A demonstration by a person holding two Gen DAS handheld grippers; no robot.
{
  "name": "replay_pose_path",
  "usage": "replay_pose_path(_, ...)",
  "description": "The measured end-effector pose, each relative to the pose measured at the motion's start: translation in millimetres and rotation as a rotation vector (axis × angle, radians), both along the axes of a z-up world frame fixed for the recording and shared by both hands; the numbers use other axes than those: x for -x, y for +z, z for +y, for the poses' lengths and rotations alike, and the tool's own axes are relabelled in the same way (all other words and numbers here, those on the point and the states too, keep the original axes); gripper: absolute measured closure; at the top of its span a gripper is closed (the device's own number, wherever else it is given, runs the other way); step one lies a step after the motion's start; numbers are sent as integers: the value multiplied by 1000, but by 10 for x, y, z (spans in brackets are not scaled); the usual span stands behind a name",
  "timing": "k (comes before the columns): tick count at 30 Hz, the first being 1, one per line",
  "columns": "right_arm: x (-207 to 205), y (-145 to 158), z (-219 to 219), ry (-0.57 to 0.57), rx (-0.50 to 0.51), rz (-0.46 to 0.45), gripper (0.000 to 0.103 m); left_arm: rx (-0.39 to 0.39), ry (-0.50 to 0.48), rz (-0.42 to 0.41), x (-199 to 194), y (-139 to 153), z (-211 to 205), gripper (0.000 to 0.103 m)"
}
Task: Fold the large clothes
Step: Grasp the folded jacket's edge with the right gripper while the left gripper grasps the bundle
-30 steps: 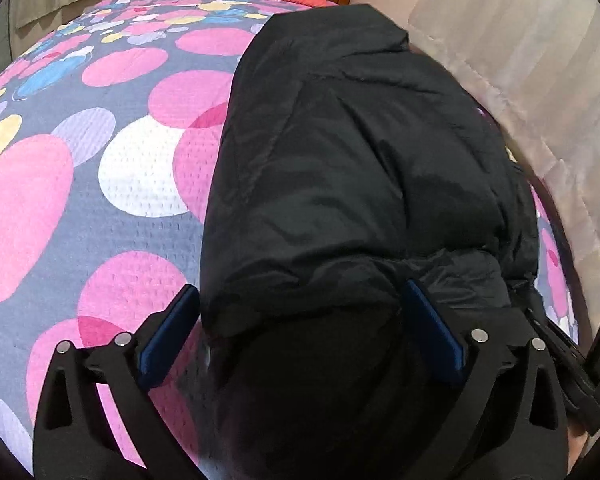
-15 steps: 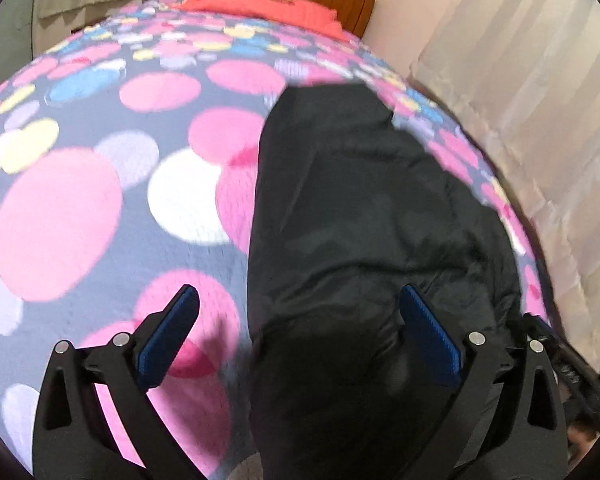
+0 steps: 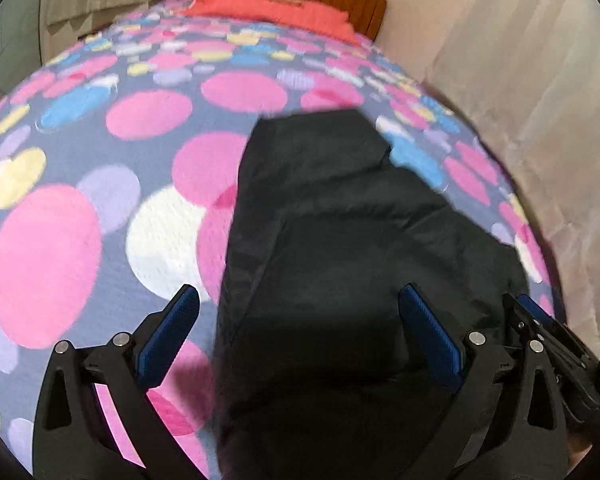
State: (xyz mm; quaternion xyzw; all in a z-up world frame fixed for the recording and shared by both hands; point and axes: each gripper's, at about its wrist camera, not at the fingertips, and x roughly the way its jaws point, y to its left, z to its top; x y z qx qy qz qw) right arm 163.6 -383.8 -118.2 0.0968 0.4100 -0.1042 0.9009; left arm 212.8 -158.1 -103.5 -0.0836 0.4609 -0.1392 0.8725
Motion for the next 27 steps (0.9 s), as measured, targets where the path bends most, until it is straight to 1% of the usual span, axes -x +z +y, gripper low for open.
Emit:
replay_pose_path(2, 13, -105, -6, 3, -2, 1, 60, -10, 10, 26, -38, -100, -19, 3)
replay_pose_path(5, -40, -254, -8, 3, 3, 12, 60, -62, 0, 14, -58, -191, -90, 2)
replay_pose_path(7, -65, -342, -30, -6, -12, 13, 60, -74, 5, 19, -88, -276, -116, 2)
replay_pose_path(12, -82, -476, -90, -20, -58, 1, 59, -73, 10, 8, -100, -422, -132, 2)
replay_pose_path(18, -102, -556, -94, -32, -55, -11, 59, -59, 10, 10, -141, -541, -152, 2)
replay_pose_path(22, -101, -590, -97, -41, -46, -28, 60, -67, 14, -16, -121, -571, -168, 2)
replay_pose_path(27, -89, -616, -78, -49, -25, -45, 60, -56, 15, -31, -109, -620, -164, 2)
